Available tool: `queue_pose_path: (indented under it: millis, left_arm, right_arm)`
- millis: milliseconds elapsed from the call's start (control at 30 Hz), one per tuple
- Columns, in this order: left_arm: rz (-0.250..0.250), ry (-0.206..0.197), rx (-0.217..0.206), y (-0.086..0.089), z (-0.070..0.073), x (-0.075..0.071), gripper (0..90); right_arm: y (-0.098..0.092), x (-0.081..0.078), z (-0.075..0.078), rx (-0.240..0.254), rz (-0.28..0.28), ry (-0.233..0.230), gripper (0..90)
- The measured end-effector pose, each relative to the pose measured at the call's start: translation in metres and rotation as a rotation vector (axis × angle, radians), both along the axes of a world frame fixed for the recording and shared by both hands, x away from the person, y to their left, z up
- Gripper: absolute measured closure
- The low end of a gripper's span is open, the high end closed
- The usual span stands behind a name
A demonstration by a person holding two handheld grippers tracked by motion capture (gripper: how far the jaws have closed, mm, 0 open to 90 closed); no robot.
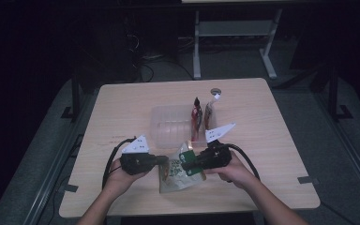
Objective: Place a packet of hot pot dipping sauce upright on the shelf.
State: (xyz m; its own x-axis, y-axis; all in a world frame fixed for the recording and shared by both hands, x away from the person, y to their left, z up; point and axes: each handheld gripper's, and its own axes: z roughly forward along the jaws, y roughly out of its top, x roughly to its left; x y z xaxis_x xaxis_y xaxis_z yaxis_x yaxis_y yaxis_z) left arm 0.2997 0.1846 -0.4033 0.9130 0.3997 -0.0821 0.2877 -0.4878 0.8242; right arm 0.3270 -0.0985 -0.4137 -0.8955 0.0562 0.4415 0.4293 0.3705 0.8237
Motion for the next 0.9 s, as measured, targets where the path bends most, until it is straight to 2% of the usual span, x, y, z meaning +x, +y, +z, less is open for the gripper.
queue_pose_path:
  millis: [100, 200, 333, 433, 767, 900]
  left_arm:
    - [-0.013, 0.006, -0.013, -0.007, 0.0, 0.001, 89.7]
    - [-0.034, 0.016, -0.02, -0.017, -0.001, 0.0, 89.6]
    - [-0.069, 0.024, -0.007, -0.032, -0.003, -0.003, 89.6]
    - [-0.075, 0.025, -0.005, -0.036, -0.004, -0.003, 89.6]
    - [-0.023, 0.017, -0.03, -0.016, 0.001, -0.001, 89.4]
    - [0.001, 0.021, -0.04, -0.002, 0.006, -0.002, 85.1]
  right_arm:
    - [0.006, -0.005, 0.007, 0.032, 0.029, -0.005, 90.0]
    - [0.008, -0.007, 0.008, 0.035, 0.037, -0.013, 90.0]
    - [0.013, -0.011, 0.008, 0.017, 0.056, -0.033, 90.0]
    - [0.014, -0.012, 0.008, 0.019, 0.058, -0.025, 90.0]
    - [0.012, -0.013, 0.012, 0.015, 0.05, -0.047, 90.0]
    - [0.012, -0.012, 0.015, 0.01, 0.043, -0.061, 90.0]
